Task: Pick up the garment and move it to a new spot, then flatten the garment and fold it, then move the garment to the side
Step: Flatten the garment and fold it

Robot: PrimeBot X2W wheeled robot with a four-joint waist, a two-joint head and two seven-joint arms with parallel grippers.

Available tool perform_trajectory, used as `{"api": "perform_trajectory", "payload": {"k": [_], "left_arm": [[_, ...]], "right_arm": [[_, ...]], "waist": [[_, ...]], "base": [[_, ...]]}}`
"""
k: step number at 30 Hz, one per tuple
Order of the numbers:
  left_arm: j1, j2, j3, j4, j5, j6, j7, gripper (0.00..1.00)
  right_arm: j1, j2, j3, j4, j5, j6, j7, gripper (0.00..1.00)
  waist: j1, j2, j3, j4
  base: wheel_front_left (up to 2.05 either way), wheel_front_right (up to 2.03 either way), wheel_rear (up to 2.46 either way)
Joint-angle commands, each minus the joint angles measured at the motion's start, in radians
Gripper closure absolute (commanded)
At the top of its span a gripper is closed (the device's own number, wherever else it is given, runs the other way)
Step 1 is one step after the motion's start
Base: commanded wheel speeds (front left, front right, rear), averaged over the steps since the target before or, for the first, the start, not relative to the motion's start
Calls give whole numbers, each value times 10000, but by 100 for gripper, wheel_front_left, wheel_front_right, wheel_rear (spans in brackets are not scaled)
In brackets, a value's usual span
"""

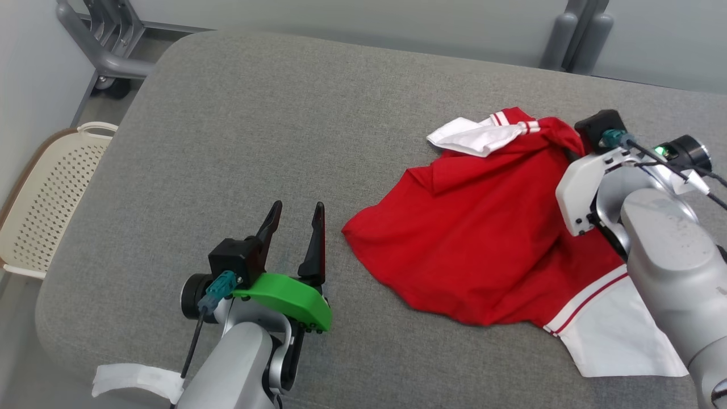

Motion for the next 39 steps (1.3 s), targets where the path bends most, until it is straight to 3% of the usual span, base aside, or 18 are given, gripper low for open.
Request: {"api": "perform_trajectory", "payload": {"k": [1,7,16,17,18,19,20,28,39], "left_arm": [[141,0,29,-69,21,-47,-28,0],[56,-7,-122,-175,-169,-65,-28,0],[-269,-4,-682,-66,-426,-18,-28,0],[-276,-4,-723,-49,-451,-6,-28,0],[-279,-4,-754,-32,-472,9,-28,0],[-290,-4,-778,-11,-476,13,-28,0],[-298,-4,-812,13,-496,1,-28,0],[-492,3,-946,647,-598,-110,-28,0],[-353,16,-545,750,-220,-110,-28,0]], "right_arm": [[-271,-101,-123,108,-122,-14,-116,100],[-951,-307,-662,725,-374,-14,-387,100],[-1245,-98,-1004,2048,-747,-14,-455,100],[-1245,-130,-1066,2180,-777,-14,-489,83],[-1245,-158,-1111,2301,-815,-14,-529,58],[-1271,-177,-1155,2375,-853,-14,-625,24],[-1321,-194,-1217,2438,-892,-14,-707,0],[-1516,134,-1192,2703,-904,-14,-1392,0],[-1037,236,-1240,1948,234,-14,-2420,0]], "waist": [[0,0,31,9],[0,0,186,43],[0,0,354,-15],[0,0,371,-40],[0,0,385,-68],[0,0,402,-106],[0,0,417,-152],[0,0,364,-867],[0,0,103,-1976]], "base": [[0,0,0],[0,0,0],[0,0,0],[0,0,0],[0,0,0],[0,0,0],[0,0,0],[0,0,0],[0,0,0]]}}
